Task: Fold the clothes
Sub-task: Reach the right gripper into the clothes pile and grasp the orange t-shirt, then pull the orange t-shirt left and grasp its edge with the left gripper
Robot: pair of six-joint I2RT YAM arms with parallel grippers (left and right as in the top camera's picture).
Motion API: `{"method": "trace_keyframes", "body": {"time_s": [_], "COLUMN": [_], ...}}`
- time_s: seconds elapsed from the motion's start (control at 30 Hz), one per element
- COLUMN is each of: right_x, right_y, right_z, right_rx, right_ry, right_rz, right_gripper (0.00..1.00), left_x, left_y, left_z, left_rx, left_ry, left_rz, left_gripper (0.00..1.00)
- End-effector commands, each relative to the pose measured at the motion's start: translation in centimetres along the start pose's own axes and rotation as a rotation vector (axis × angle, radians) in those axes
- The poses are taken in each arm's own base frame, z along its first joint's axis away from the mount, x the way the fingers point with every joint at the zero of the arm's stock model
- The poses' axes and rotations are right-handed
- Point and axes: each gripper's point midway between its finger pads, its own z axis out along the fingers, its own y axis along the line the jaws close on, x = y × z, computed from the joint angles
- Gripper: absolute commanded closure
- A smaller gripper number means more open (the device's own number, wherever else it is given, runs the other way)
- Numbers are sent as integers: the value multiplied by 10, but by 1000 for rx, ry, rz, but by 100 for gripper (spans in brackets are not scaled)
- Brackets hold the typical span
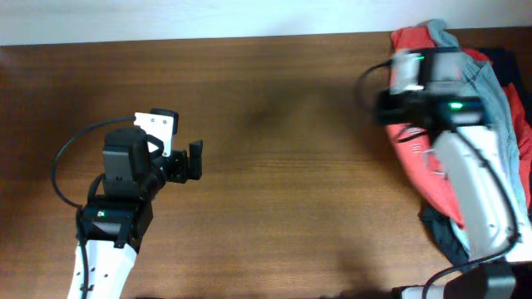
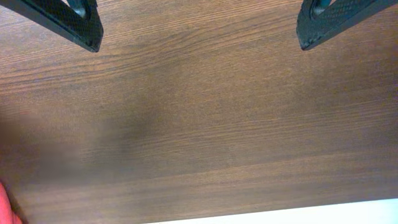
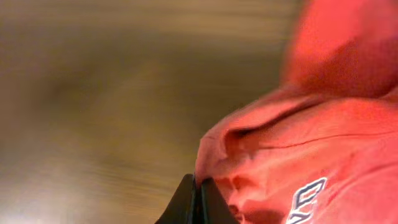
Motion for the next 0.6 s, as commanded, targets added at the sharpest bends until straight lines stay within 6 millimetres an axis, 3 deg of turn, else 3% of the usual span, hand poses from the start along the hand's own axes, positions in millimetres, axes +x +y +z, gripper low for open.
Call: {"method": "trace_keyframes", "body": {"time_s": [0.0,0.03,0.1,0.2,0.23,0.3,0.37,0.43,0.47,0.57], "right_x": [7,12,20,33,35,47,46,38,32,6], "right_y": [77,108,148,197,202,247,272,286,289,270], "right_z": [12,18,27,43,45,67,75,76,75,68], "right_rx": [-121,-165,-219,-282,-288,-345,-381,-404,-406,-296], "right_ry": [29,36,46,58,60,45,1,-53,-84,-147], "right_rz": [-151,-208,-242,-319,-328,-399,-429,-438,-437,-415], "right_gripper": [96,96,96,96,96,96,96,94,83,72], "left_x": [-10,-10,-9,-9,-9,-9,-9,-10,-10,-10], "left_y": [-1,-1,-1,-1,-1,-1,-1,-1,-1,-1], "left_z": [-4,-4,-4,-4,-4,-4,-4,-4,-4,-4], "left_rx": [8,8,9,9,9,9,9,9,9,12], "left_ry": [-25,-25,-24,-24,-24,-24,-24,-25,-25,-25], "left_rz": [-7,-7,-7,-7,-7,-7,-7,-7,-7,-7], "left_gripper": [1,1,1,1,1,1,1,1,1,1]}}
